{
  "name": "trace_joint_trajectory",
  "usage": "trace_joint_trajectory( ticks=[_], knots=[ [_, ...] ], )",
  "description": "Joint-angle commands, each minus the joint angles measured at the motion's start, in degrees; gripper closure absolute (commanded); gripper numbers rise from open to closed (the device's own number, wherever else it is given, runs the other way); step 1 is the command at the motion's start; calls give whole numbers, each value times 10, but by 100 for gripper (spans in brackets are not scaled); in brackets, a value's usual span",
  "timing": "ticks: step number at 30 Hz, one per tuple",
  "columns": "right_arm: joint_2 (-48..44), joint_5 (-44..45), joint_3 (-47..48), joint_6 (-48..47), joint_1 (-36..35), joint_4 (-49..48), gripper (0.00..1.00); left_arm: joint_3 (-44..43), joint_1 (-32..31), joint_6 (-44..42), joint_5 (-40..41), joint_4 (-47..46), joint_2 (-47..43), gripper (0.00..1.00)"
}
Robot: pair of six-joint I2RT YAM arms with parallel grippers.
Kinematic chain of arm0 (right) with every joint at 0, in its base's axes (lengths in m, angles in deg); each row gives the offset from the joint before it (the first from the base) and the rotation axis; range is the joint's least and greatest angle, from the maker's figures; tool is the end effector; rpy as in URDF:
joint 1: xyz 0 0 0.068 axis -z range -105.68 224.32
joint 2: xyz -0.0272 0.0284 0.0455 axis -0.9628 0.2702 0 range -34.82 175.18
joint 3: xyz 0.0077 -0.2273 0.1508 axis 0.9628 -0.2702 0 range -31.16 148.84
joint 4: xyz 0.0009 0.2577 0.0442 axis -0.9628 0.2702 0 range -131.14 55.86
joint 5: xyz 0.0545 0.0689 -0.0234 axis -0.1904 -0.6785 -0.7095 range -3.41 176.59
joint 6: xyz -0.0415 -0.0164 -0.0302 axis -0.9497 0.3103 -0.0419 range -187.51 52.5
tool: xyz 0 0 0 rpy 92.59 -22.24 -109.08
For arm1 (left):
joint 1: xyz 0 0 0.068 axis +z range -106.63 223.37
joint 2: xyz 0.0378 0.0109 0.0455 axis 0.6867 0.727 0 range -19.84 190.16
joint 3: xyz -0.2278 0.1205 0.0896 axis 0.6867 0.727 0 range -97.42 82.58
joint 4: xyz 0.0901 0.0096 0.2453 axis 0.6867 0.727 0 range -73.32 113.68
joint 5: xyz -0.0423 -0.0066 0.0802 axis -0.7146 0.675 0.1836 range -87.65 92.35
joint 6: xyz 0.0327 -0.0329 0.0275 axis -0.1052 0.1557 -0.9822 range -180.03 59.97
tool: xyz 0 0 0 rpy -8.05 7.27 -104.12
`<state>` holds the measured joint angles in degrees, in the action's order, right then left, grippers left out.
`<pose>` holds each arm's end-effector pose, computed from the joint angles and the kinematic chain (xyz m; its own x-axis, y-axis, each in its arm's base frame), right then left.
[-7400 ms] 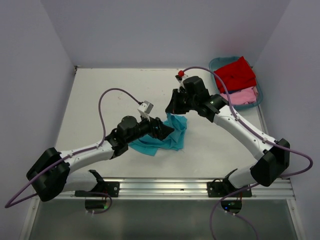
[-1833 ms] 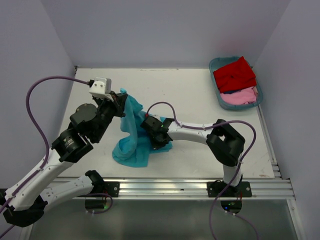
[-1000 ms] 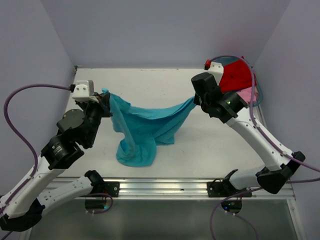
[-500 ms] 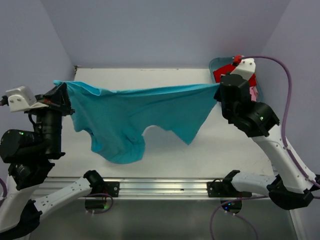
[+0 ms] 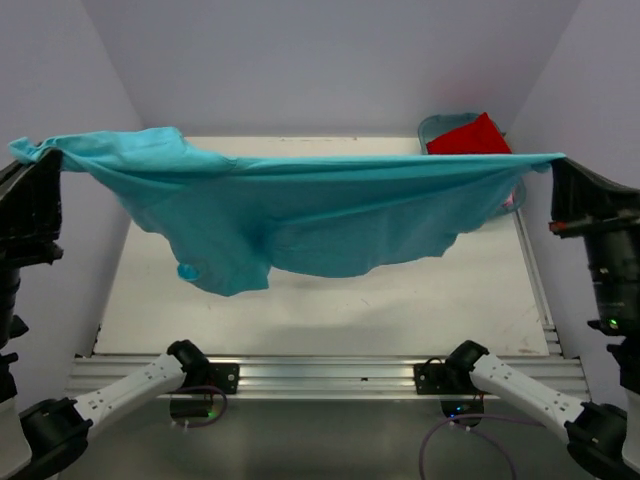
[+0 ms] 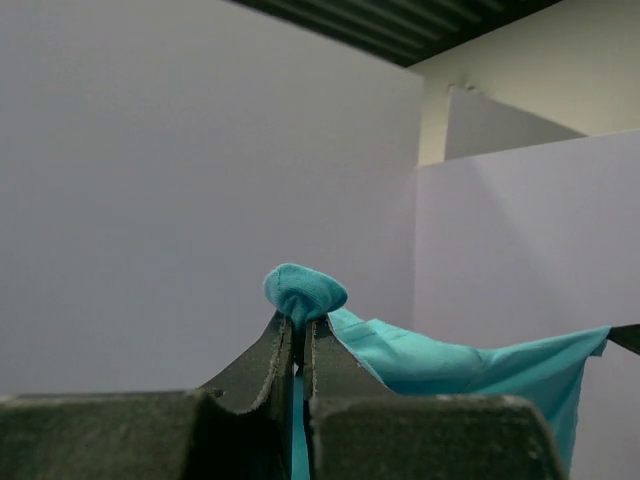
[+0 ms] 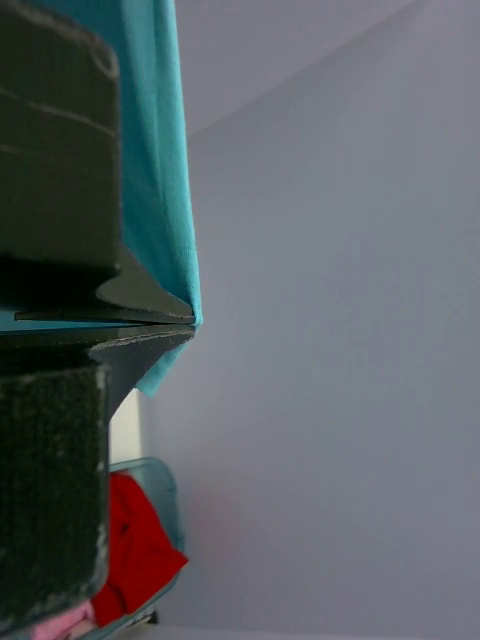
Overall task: Fold and stack the t-shirts
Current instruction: Flatten out the tshirt
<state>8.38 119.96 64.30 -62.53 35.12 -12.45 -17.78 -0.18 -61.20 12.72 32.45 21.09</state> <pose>0.0319 0.0007 0.5663 0.2968 0.3355 -0.8941 -0.1637 0.9403 0.2985 -0.0156 0.0237 0.6032 0.5123 -0.4591 -0.7258 0.5729 0.8123 -0.1095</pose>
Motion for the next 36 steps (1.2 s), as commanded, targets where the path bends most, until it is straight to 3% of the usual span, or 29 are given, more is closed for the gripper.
trace_joint_trajectory(
  ticks=[1,5,9,14,17,20,26,32,36],
  knots=[
    [-22,-93,17,-25,4,-33,100,-53,67,43,-197,-18,-15,100],
    [42,-48,67,3,3,54,100,-66,173,62,-195,-3,-6,100],
    [131,22,93,35,3,123,100,-27,181,46,-53,65,41,100],
    [287,57,97,98,4,217,100,134,181,35,83,82,97,100],
    [346,41,63,126,4,216,100,230,181,34,139,60,144,100],
    [459,26,44,142,12,207,100,304,183,33,191,45,248,100],
    [629,31,86,164,40,197,100,378,240,55,189,-34,403,100],
    [739,71,163,181,69,200,100,320,312,64,180,-68,553,100],
    [769,80,193,180,86,198,100,305,337,73,161,-100,573,100]
  ],
)
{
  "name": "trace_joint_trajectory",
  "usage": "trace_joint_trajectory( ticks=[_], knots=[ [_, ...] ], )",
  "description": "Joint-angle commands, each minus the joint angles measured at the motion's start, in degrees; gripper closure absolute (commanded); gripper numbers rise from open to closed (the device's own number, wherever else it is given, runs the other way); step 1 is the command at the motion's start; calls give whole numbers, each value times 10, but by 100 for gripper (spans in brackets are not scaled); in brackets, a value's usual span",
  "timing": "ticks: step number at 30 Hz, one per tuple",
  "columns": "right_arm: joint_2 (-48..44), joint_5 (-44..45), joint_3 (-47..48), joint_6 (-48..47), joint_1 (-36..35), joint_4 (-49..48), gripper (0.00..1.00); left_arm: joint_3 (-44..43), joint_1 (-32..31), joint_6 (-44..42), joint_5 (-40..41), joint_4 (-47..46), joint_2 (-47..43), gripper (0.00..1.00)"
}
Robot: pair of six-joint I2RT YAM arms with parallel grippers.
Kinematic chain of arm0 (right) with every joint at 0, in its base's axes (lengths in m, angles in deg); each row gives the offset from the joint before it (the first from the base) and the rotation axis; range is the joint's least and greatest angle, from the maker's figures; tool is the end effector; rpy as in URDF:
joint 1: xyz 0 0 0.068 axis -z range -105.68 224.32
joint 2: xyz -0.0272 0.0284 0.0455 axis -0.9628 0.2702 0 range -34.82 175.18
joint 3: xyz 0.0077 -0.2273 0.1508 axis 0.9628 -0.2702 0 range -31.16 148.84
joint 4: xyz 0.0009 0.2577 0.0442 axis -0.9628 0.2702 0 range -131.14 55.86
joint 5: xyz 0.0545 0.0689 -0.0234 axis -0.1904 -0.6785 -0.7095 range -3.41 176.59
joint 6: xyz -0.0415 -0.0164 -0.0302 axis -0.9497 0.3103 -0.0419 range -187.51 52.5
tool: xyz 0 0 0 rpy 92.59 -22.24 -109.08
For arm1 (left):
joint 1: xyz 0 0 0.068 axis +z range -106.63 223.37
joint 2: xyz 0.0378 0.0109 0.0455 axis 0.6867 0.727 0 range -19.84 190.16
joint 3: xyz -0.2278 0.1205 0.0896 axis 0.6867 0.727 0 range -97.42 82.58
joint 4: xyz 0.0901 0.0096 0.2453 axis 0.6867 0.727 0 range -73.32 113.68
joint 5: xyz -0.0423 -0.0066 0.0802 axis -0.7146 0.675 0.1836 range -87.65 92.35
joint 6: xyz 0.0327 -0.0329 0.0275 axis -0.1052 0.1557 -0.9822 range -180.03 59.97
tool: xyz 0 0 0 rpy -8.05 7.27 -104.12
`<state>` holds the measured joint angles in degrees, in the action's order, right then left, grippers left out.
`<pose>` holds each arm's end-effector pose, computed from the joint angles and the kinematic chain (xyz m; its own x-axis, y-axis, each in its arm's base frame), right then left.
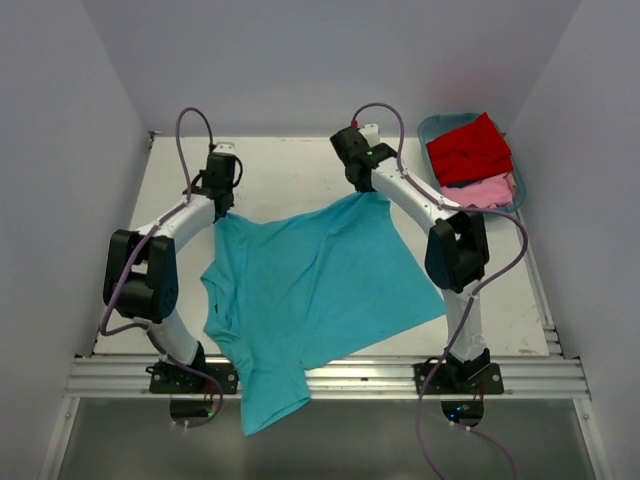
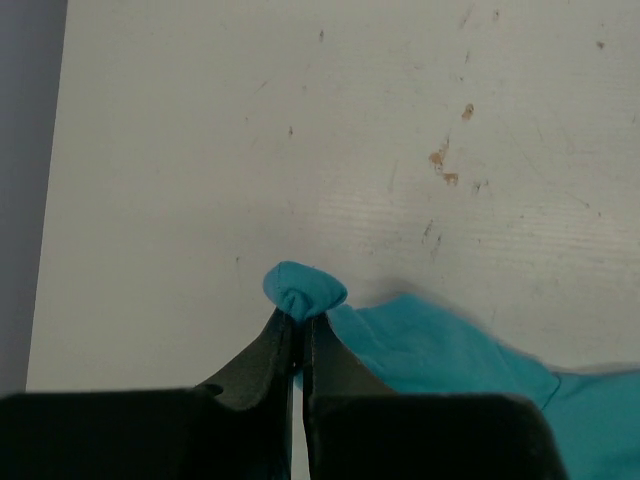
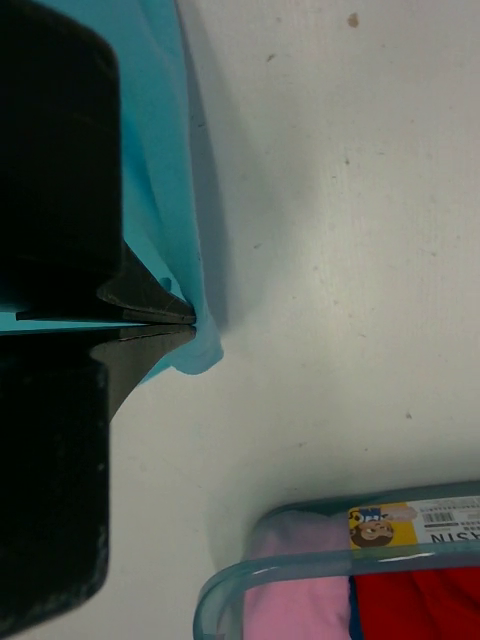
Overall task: Fold and stack the t-shirts
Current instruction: Flatten out the tshirt
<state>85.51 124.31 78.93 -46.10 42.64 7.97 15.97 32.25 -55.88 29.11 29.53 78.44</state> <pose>0.4006 0.2216 0.2690 -0.7364 -0.1153 -0.6667 0.1273 0.9441 -0.3039 0.3696 -0.0562 0.2230 -0.6758 0.0671 -0.7340 -0.1922 0.9453 0.2634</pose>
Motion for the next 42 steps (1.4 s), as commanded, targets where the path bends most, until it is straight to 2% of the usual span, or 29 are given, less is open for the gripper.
trace_joint_trajectory(
  ticks=[1,4,7,10,12,13,15,16,18,19,23,26,29,31,35,39,40,42],
  knots=[
    [1,32,51,17,20,-8,100,-35,21,23,-12,-76,4,100],
    [5,40,56,25,33,-9,100,-46,23,19,-27,-82,10,100],
    [-29,35,19,25,40,-25,100,-36,23,18,-37,-99,-12,100],
    [-109,-13,-48,3,41,-75,100,-48,23,24,-85,-82,-62,100],
    [-171,-85,-102,-15,40,-126,100,-56,23,29,-123,-57,-124,100],
    [-240,-104,-122,-15,39,-138,100,-64,23,35,-170,-50,-148,100],
    [-314,-181,-178,-25,40,-181,100,-70,23,40,-217,-29,-235,100],
    [-399,-205,-215,-32,39,-204,100,-73,23,47,-257,-25,-268,100],
    [-487,-286,-247,-43,39,-222,100,-90,23,53,-322,6,-363,100],
    [-567,-309,-273,-53,39,-228,100,-96,23,56,-342,18,-394,100],
    [-740,-393,-279,-74,38,-218,100,-121,23,68,-441,54,-577,100],
    [-804,-436,-239,-74,38,-183,100,-141,23,111,-489,40,-665,100],
    [-807,-421,-191,-69,39,-149,100,-196,21,131,-495,57,-665,100],
    [-775,-392,-164,-79,39,-133,100,-212,21,113,-478,56,-647,100],
    [-674,-255,-132,-84,39,-110,100,-243,21,85,-396,81,-546,100],
    [-517,-161,-60,-90,39,-79,100,-270,21,61,-320,75,-431,100],
    [-448,-146,-39,-89,39,-72,100,-278,21,54,-309,75,-403,100],
    [-367,-120,41,-88,43,-48,100,-310,21,49,-296,69,-316,100]
  ],
)
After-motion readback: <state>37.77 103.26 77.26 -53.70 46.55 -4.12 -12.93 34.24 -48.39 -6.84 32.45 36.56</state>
